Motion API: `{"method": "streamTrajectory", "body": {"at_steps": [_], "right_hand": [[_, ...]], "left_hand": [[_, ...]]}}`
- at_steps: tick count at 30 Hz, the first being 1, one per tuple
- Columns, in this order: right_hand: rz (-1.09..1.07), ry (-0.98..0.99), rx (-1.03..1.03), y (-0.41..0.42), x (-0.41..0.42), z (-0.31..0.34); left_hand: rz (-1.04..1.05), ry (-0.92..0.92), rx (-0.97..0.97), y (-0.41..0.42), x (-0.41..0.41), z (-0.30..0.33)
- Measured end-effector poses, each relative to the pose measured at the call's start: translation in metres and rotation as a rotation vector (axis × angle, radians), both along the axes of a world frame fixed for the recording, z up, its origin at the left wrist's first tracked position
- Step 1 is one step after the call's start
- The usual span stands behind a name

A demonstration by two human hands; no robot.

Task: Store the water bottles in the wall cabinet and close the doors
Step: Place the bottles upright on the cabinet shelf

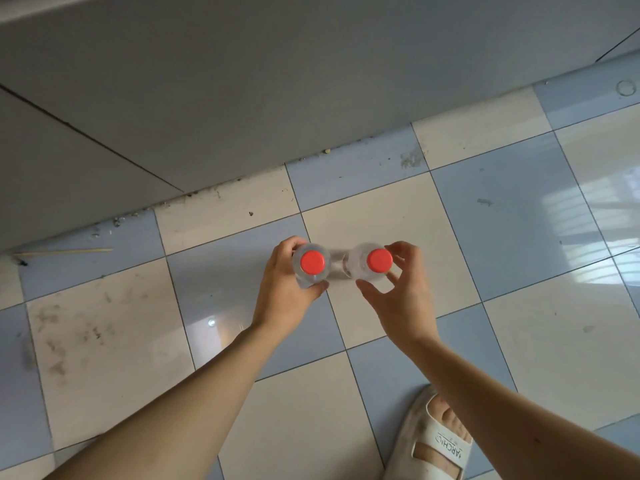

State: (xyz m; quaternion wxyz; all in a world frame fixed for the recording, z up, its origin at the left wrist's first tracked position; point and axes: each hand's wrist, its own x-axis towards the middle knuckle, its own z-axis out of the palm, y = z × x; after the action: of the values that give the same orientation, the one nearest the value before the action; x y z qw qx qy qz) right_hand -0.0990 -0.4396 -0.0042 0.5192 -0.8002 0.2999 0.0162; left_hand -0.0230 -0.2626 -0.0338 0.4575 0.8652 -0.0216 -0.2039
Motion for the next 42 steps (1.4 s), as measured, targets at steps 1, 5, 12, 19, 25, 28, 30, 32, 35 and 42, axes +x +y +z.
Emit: {"method": "streamTrajectory", "body": {"at_steps": [1, 5, 12, 19, 25, 28, 30, 32, 35, 42], "right_hand": [[0.013, 0.031, 0.002, -0.002, 0.000, -0.004], [0.090, 0.189, 0.074, -0.012, 0.004, -0.027], [0.054, 0.114, 0.198, -0.002, 0.025, -0.038], [0.078, 0.084, 0.320, 0.025, 0.016, 0.051], [0.162, 0.072, 0.271, 0.052, 0.034, 0.194], [0.208, 0.023, 0.296, 0.066, 0.049, 0.285], [0.255, -0.011, 0.309, 0.075, 0.062, 0.350], [0.315, -0.045, 0.294, 0.086, 0.075, 0.415], [0.400, -0.089, 0.251, 0.109, 0.091, 0.509], [0.514, -0.256, 0.336, 0.193, 0.117, 0.694]], "left_hand": [[0.003, 0.009, -0.003, 0.000, 0.000, -0.002], [0.030, 0.026, -0.036, 0.000, 0.000, -0.013], [0.163, 0.148, -0.126, -0.001, -0.006, -0.012], [0.213, 0.268, -0.152, 0.033, -0.009, 0.076], [0.228, 0.233, -0.143, 0.074, 0.000, 0.225], [0.229, 0.196, -0.185, 0.097, 0.010, 0.317], [0.219, 0.168, -0.212, 0.114, 0.017, 0.382], [0.199, 0.132, -0.224, 0.134, 0.022, 0.445], [0.225, 0.028, -0.233, 0.168, 0.026, 0.537], [0.328, -0.194, -0.292, 0.257, 0.035, 0.712]]}}
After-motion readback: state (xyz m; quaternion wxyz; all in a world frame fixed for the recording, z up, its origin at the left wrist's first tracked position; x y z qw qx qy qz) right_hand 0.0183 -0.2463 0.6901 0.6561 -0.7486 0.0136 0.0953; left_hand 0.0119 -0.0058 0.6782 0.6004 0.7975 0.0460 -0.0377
